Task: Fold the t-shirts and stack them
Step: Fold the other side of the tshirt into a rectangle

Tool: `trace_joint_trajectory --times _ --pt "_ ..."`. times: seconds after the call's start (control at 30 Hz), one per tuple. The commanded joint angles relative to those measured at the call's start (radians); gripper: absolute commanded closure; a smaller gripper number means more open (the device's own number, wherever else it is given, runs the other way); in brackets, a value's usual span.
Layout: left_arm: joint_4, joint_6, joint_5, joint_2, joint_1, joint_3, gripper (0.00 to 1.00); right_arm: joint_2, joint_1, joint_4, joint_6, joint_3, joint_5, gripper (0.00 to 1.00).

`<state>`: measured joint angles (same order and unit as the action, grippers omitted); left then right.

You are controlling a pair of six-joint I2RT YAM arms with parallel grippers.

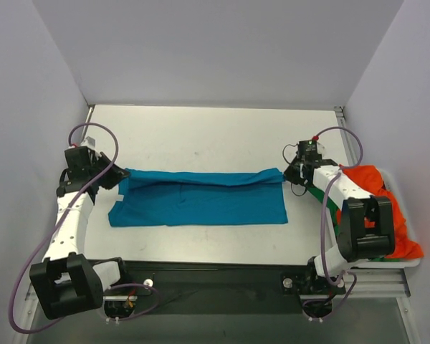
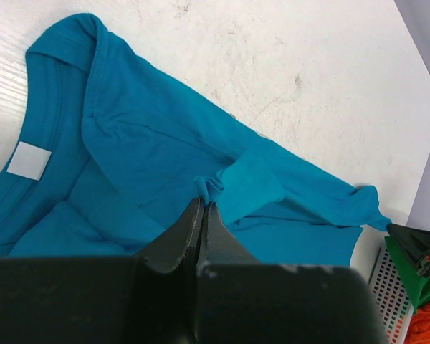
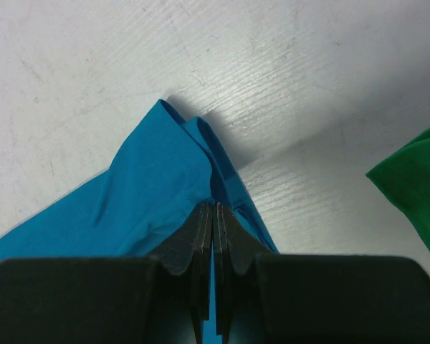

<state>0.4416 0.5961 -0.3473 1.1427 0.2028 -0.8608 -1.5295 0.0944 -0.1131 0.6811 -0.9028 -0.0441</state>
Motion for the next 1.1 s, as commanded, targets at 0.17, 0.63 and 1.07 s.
trace_joint_trajectory --times 0.17,0.63,1.07 --pt "0.006 -0.019 -0.021 -0.066 0.018 0.02 1.0 0.061 0.022 0.006 0.018 0.056 0.038 1.0" --pt "0.017 -0.018 -0.031 -0.107 0.033 0.077 1.0 0.103 0.027 0.004 0.018 0.113 0.033 0.88" --pt "0.005 -0.018 -0.047 -0.107 0.033 0.097 1.0 0.095 0.223 -0.168 -0.006 -0.01 0.214 0.52"
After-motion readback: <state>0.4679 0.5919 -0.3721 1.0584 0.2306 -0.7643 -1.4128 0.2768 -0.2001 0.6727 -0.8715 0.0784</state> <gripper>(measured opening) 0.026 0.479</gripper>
